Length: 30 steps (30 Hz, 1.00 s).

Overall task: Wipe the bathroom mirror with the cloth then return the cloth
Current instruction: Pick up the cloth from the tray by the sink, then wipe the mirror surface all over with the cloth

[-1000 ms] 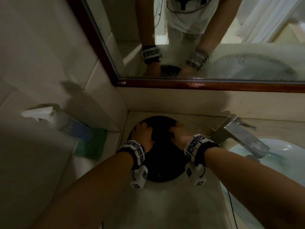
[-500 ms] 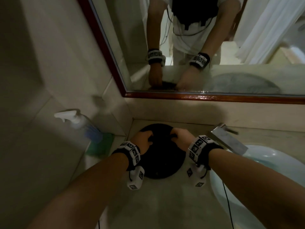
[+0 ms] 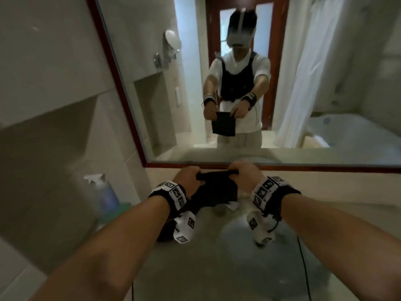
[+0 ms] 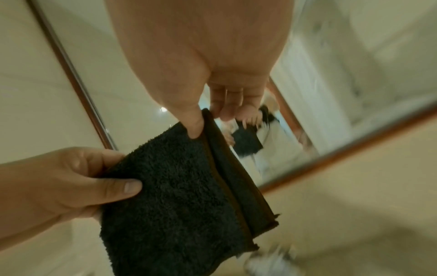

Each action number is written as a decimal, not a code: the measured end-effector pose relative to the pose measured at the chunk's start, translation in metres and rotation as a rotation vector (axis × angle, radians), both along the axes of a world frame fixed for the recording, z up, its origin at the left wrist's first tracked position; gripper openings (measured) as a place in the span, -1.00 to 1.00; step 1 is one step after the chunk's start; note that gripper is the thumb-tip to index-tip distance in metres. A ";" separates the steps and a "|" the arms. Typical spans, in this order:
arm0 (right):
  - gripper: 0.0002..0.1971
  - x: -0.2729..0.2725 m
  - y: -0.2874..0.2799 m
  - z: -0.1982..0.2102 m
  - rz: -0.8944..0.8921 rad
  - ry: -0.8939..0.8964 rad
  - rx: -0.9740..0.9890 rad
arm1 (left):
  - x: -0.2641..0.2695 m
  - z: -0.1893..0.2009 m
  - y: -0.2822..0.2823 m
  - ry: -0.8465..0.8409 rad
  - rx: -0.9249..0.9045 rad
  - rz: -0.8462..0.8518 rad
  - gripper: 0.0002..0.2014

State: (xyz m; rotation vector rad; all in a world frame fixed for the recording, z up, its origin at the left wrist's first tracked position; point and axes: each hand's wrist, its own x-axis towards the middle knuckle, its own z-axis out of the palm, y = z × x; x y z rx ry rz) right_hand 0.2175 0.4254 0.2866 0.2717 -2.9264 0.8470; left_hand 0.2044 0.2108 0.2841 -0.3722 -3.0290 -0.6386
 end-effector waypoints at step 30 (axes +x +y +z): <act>-0.87 0.043 0.417 0.219 -0.470 0.438 -0.409 | -0.049 0.243 0.455 0.402 0.188 -0.381 -0.78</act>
